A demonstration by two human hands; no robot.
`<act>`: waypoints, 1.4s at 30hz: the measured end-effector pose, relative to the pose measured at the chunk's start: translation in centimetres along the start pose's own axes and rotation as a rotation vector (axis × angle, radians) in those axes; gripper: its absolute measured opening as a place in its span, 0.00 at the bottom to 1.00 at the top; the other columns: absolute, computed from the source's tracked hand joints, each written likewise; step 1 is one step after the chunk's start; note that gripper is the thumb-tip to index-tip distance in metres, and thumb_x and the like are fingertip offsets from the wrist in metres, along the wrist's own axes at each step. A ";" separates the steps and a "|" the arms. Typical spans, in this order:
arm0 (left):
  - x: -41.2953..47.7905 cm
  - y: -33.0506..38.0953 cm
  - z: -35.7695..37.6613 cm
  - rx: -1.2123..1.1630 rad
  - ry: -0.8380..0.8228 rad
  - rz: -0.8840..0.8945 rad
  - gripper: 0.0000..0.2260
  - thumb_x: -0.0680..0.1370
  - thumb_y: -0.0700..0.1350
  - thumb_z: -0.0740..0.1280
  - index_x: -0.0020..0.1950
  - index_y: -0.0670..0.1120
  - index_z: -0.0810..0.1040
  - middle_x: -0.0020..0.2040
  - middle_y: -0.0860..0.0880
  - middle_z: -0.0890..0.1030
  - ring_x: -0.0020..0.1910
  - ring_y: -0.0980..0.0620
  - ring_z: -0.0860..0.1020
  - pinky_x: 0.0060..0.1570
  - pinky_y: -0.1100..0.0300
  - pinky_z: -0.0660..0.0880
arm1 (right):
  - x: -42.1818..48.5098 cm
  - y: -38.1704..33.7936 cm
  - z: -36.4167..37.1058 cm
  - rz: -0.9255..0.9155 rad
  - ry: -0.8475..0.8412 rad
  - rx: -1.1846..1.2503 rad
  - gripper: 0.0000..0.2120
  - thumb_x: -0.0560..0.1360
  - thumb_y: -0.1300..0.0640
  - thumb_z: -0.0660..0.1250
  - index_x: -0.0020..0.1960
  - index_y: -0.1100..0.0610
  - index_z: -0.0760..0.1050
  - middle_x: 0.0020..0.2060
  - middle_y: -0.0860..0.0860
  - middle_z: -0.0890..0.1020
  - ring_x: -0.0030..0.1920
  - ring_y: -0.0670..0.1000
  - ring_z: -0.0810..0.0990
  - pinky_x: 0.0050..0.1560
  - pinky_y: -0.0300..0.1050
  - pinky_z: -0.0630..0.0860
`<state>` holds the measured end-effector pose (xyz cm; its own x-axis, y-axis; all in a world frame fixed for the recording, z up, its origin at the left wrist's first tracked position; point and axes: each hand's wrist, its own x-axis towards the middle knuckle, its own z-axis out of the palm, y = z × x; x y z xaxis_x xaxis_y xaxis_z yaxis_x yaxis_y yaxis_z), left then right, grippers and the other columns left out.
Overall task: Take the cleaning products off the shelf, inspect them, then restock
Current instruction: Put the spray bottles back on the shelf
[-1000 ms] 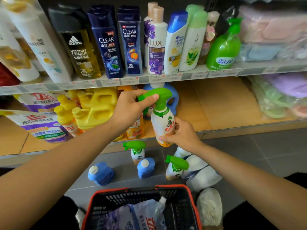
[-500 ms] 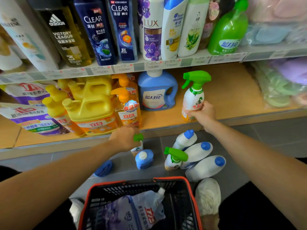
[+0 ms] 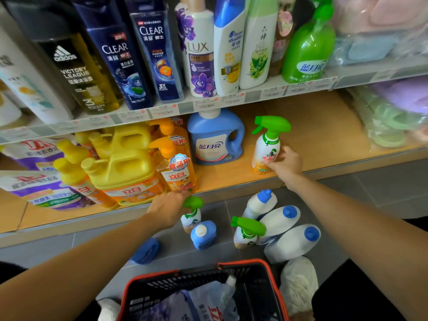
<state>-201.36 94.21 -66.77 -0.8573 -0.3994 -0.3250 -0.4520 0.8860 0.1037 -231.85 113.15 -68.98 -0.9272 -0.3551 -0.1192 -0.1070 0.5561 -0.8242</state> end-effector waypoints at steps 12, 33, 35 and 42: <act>-3.4 2.6 -10.8 -0.433 0.322 0.119 0.18 0.77 0.52 0.74 0.65 0.48 0.79 0.54 0.48 0.85 0.47 0.51 0.80 0.46 0.55 0.77 | -0.8 -2.3 0.1 0.132 -0.070 0.156 0.22 0.71 0.58 0.78 0.63 0.53 0.77 0.49 0.55 0.85 0.44 0.56 0.86 0.46 0.56 0.85; 0.2 4.6 -11.6 -0.918 0.596 -0.013 0.16 0.79 0.47 0.71 0.65 0.43 0.79 0.49 0.50 0.83 0.43 0.59 0.80 0.40 0.64 0.76 | 5.5 -4.4 3.5 0.100 0.019 0.143 0.17 0.70 0.54 0.79 0.54 0.58 0.79 0.52 0.55 0.85 0.51 0.55 0.84 0.56 0.58 0.81; 0.6 4.9 -11.4 -1.010 0.580 -0.034 0.15 0.79 0.45 0.71 0.64 0.43 0.78 0.46 0.53 0.82 0.39 0.64 0.79 0.38 0.70 0.73 | 5.4 -4.2 3.3 0.168 -0.037 0.177 0.12 0.72 0.58 0.78 0.53 0.55 0.79 0.52 0.55 0.85 0.52 0.55 0.84 0.56 0.58 0.82; 0.5 5.5 -11.4 -1.283 0.549 -0.117 0.11 0.81 0.43 0.70 0.62 0.44 0.78 0.45 0.47 0.84 0.40 0.60 0.83 0.34 0.69 0.76 | 1.4 -6.7 0.8 -0.099 -0.221 0.010 0.13 0.72 0.67 0.72 0.56 0.59 0.82 0.49 0.55 0.84 0.45 0.51 0.83 0.45 0.43 0.82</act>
<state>-207.08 96.22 -55.65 -0.6504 -0.7594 -0.0178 -0.1784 0.1299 0.9753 -232.15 108.27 -64.05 -0.8114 -0.5638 -0.1543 -0.1892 0.5030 -0.8433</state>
